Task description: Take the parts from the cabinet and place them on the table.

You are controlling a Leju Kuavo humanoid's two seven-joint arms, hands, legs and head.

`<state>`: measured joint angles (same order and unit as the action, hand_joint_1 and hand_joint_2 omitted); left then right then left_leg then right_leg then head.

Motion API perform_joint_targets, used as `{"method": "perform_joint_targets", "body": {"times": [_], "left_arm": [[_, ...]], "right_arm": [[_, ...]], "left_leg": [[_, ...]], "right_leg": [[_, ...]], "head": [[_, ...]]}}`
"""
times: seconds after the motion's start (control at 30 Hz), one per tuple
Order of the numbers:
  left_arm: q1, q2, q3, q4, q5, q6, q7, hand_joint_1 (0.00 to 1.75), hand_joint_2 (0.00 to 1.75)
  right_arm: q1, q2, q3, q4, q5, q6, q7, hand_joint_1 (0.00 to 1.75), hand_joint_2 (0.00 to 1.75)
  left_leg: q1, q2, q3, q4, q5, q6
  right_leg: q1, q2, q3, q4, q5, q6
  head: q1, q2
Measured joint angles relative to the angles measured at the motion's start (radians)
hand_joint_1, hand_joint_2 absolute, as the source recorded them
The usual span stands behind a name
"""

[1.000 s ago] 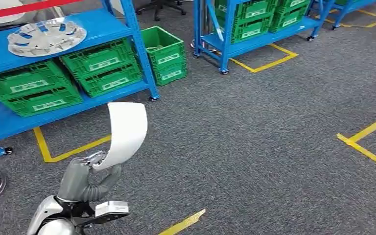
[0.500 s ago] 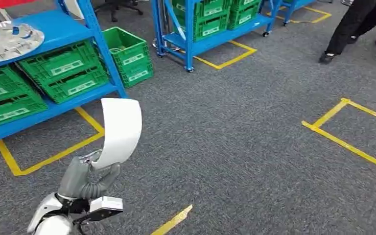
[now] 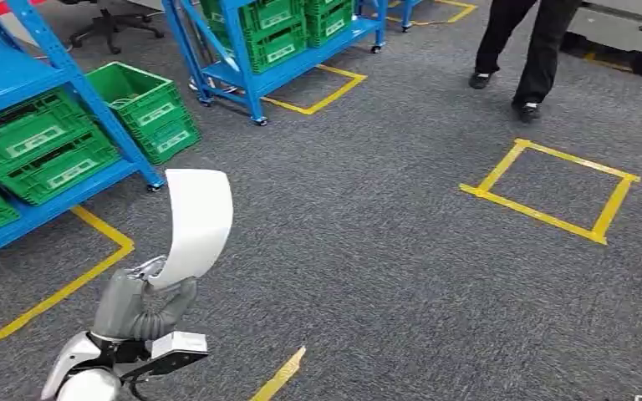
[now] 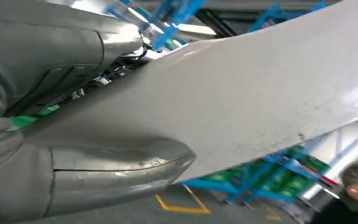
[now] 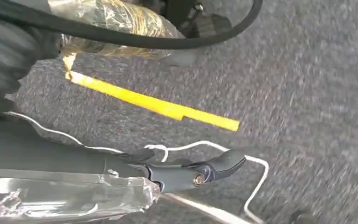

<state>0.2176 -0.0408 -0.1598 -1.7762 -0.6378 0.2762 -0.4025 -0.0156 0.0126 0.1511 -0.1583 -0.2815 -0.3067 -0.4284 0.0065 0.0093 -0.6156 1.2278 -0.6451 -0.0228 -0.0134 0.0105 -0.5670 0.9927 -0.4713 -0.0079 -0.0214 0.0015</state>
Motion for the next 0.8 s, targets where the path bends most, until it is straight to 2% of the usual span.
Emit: {"method": "perform_joint_targets", "body": {"times": [0.03, 0.07, 0.1, 0.13, 0.17, 0.2, 0.23, 0.27, 0.3, 0.33, 0.37, 0.4, 0.43, 0.47, 0.5, 0.53, 0.57, 0.6, 0.63, 0.67, 0.7, 0.73, 0.77, 0.8], "left_arm": [[0.002, 0.0, 0.002, 0.0, 0.0, 0.0, 0.0, 1.75, 1.75], [0.003, 0.0, 0.003, 0.0, 0.0, 0.0, 0.0, 1.75, 1.75], [0.003, 0.0, 0.004, 0.0, 0.0, 0.0, 0.0, 1.75, 1.75], [0.003, 0.0, 0.004, 0.0, 0.0, 0.0, 0.0, 1.75, 1.75], [0.003, 0.0, 0.005, 0.0, 0.0, 0.0, 0.0, 1.75, 1.75], [0.003, 0.0, 0.005, 0.0, 0.0, 0.001, 0.0, 1.75, 1.75], [0.003, 0.0, 0.006, 0.0, -0.001, 0.002, 0.0, 1.75, 1.75], [0.004, -0.001, 0.007, 0.0, -0.002, 0.005, 0.0, 1.75, 1.75], [0.004, 0.0, 0.008, 0.0, -0.006, 0.005, 0.001, 1.75, 1.75], [0.004, -0.001, 0.01, 0.0, -0.008, 0.006, 0.0, 1.75, 1.75], [0.003, -0.001, 0.011, 0.0, -0.011, 0.008, 0.0, 1.75, 1.75], [0.002, -0.003, 0.013, 0.0, -0.013, 0.009, 0.001, 1.75, 1.75], [0.003, -0.004, 0.013, 0.0, -0.014, 0.011, 0.0, 1.75, 1.75], [0.004, -0.004, 0.014, 0.0, -0.014, 0.013, 0.0, 1.75, 1.75], [0.006, -0.004, 0.016, 0.0, -0.019, 0.014, 0.0, 1.75, 1.75], [0.006, -0.004, 0.016, 0.0, -0.021, 0.016, 0.0, 1.75, 1.75], [0.005, -0.004, 0.016, 0.001, -0.021, 0.017, 0.001, 1.75, 1.75], [0.005, -0.004, 0.016, 0.003, -0.022, 0.018, 0.002, 1.75, 1.75], [0.004, -0.004, 0.016, 0.004, -0.023, 0.018, 0.002, 1.75, 1.75], [0.004, -0.004, 0.017, 0.005, -0.023, 0.018, 0.003, 1.75, 1.75], [0.003, -0.004, 0.017, 0.005, -0.024, 0.018, 0.003, 1.75, 1.75], [0.002, -0.004, 0.018, 0.005, -0.024, 0.019, 0.003, 1.75, 1.75], [0.0, -0.004, 0.018, 0.006, -0.025, 0.019, 0.003, 1.75, 1.75], [-0.001, -0.004, 0.018, 0.006, -0.026, 0.02, 0.003, 1.75, 1.75]], "right_arm": [[0.001, 0.0, 0.0, 0.0, 0.0, 0.0, 0.0, 0.0, 1.75], [0.001, 0.0, 0.0, 0.0, 0.0, 0.0, 0.0, 0.0, 1.75], [0.003, 0.0, 0.0, 0.0, 0.0, 0.0, 0.0, 0.0, 1.75], [0.004, 0.001, 0.0, 0.0, 0.0, 0.0, 0.0, 0.0, 1.75], [0.003, 0.001, 0.0, 0.0, 0.0, 0.002, 0.0, 0.0, 1.75], [0.003, 0.002, 0.0, 0.0, 0.0, 0.005, 0.0, 0.0, 1.75], [0.0, 0.002, 0.0, 0.0, 0.0, 0.008, 0.0, 0.0, 1.75], [-0.001, 0.002, 0.0, 0.0, -0.001, 0.01, 0.0, 0.0, 1.75], [0.0, 0.002, 0.0, 0.0, 0.0, 0.01, -0.001, 0.0, 1.75], [0.004, 0.002, 0.0, 0.0, 0.0, 0.01, -0.001, 0.0, 1.75], [0.006, 0.002, 0.0, 0.0, -0.001, 0.01, -0.001, 0.0, 1.75], [0.008, 0.002, 0.0, 0.0, -0.001, 0.01, -0.001, 0.0, 1.75], [0.007, 0.003, 0.001, 0.0, -0.001, 0.01, 0.001, 0.0, 1.75], [0.004, 0.004, 0.001, 0.0, -0.001, 0.009, 0.001, 0.0, 1.75], [0.002, 0.004, 0.001, 0.0, -0.001, 0.007, 0.001, 0.0, 1.75], [0.001, 0.004, 0.001, 0.0, -0.001, 0.005, 0.001, 0.0, 1.75], [0.002, 0.004, 0.001, 0.0, -0.002, 0.005, 0.001, 0.0, 1.75], [0.005, 0.004, 0.001, 0.0, -0.002, 0.003, 0.0, 0.0, 1.75], [0.007, 0.004, 0.001, 0.0, -0.004, 0.002, 0.0, 0.0, 1.75], [0.009, 0.004, 0.001, 0.0, -0.005, 0.001, 0.0, 0.0, 1.75], [0.008, 0.004, 0.001, 0.0, -0.005, 0.001, 0.0, 0.0, 1.75], [0.004, 0.005, 0.001, 0.0, -0.004, 0.001, 0.0, 0.0, 1.75], [0.003, 0.006, 0.001, 0.0, -0.005, 0.001, 0.0, 0.0, 1.75], [0.004, 0.006, 0.001, 0.0, -0.005, 0.001, 0.0, 0.0, 1.75]], "left_leg": [[0.0, -0.001, -0.028, 0.062, -0.02, 0.002], [0.0, -0.002, -0.035, 0.078, -0.014, 0.005], [0.0, -0.003, -0.022, 0.05, 0.017, 0.008], [0.0, -0.007, 0.009, -0.015, 0.062, 0.012], [0.0, -0.023, 0.055, -0.113, 0.117, 0.017], [0.001, -0.068, 0.09, -0.191, 0.154, 0.023], [0.006, -0.12, 0.096, -0.217, 0.147, 0.028], [0.005, -0.111, 0.103, -0.238, 0.142, 0.025], [0.001, -0.102, 0.1, -0.235, 0.139, 0.026], [-0.002, -0.092, 0.099, -0.236, 0.141, 0.029], [0.001, -0.077, 0.103, -0.25, 0.15, 0.037], [0.006, -0.057, 0.108, -0.259, 0.157, 0.042], [0.004, -0.046, 0.107, -0.261, 0.158, 0.047], [0.002, -0.03, 0.106, -0.261, 0.158, 0.048], [0.0, -0.012, 0.105, -0.261, 0.158, 0.049], [-0.001, 0.005, 0.103, -0.26, 0.158, 0.049], [-0.001, 0.021, 0.102, -0.26, 0.158, 0.049], [0.0, 0.036, 0.102, -0.26, 0.158, 0.049], [0.0, 0.047, 0.103, -0.26, 0.157, 0.047], [0.0, 0.058, 0.105, -0.259, 0.156, 0.043], [0.001, 0.07, 0.107, -0.257, 0.153, 0.038], [-0.007, 0.077, 0.105, -0.253, 0.148, 0.029], [-0.009, 0.085, 0.105, -0.248, 0.145, 0.023], [-0.01, 0.091, 0.107, -0.248, 0.147, 0.018]], "right_leg": [[0.002, 0.013, -0.003, 0.0, 0.002, -0.002], [0.003, 0.027, -0.004, 0.001, 0.003, -0.002], [0.004, 0.041, -0.004, 0.001, 0.004, -0.001], [0.004, 0.056, -0.004, 0.003, 0.005, 0.0], [0.004, 0.071, -0.002, 0.005, 0.006, 0.001], [0.002, 0.082, -0.005, 0.005, 0.006, 0.003], [0.007, 0.094, -0.012, 0.012, 0.009, 0.01], [0.001, 0.106, -0.021, 0.012, 0.012, 0.016], [-0.004, 0.116, -0.029, 0.01, 0.017, 0.025], [-0.008, 0.128, -0.032, 0.005, 0.024, 0.034], [-0.006, 0.141, -0.038, 0.002, 0.028, 0.043], [-0.004, 0.087, -0.049, 0.017, 0.016, 0.04], [0.0, 0.035, -0.068, 0.054, -0.013, 0.043], [0.0, 0.01, -0.101, 0.123, -0.052, 0.048], [-0.002, 0.0, -0.142, 0.211, -0.092, 0.052], [-0.003, -0.002, -0.177, 0.288, -0.121, 0.055], [-0.005, -0.002, -0.19, 0.323, -0.125, 0.059], [-0.007, -0.004, -0.174, 0.302, -0.106, 0.061], [-0.009, -0.01, -0.136, 0.239, -0.072, 0.062], [-0.011, -0.023, -0.08, 0.146, -0.034, 0.063], [-0.013, -0.053, -0.018, 0.045, -0.002, 0.065], [-0.003, -0.085, 0.002, 0.01, -0.023, 0.059], [-0.005, -0.066, 0.004, 0.007, -0.013, 0.045], [-0.005, -0.058, 0.0, 0.011, -0.014, 0.038]], "head": [[0.0, 0.0], [0.0, 0.0], [0.0, 0.0], [0.0, 0.0], [0.0, 0.0], [0.0, 0.0], [0.003, 0.0], [0.0, 0.0], [-0.001, 0.0], [-0.003, 0.0], [-0.002, 0.0], [-0.003, 0.0], [0.005, 0.0], [0.01, 0.0], [0.008, 0.0], [0.009, 0.0], [0.009, 0.0], [0.009, 0.0], [0.01, 0.0], [0.009, 0.0], [0.009, 0.0], [0.012, 0.0], [0.006, 0.0], [0.003, 0.0]]}}
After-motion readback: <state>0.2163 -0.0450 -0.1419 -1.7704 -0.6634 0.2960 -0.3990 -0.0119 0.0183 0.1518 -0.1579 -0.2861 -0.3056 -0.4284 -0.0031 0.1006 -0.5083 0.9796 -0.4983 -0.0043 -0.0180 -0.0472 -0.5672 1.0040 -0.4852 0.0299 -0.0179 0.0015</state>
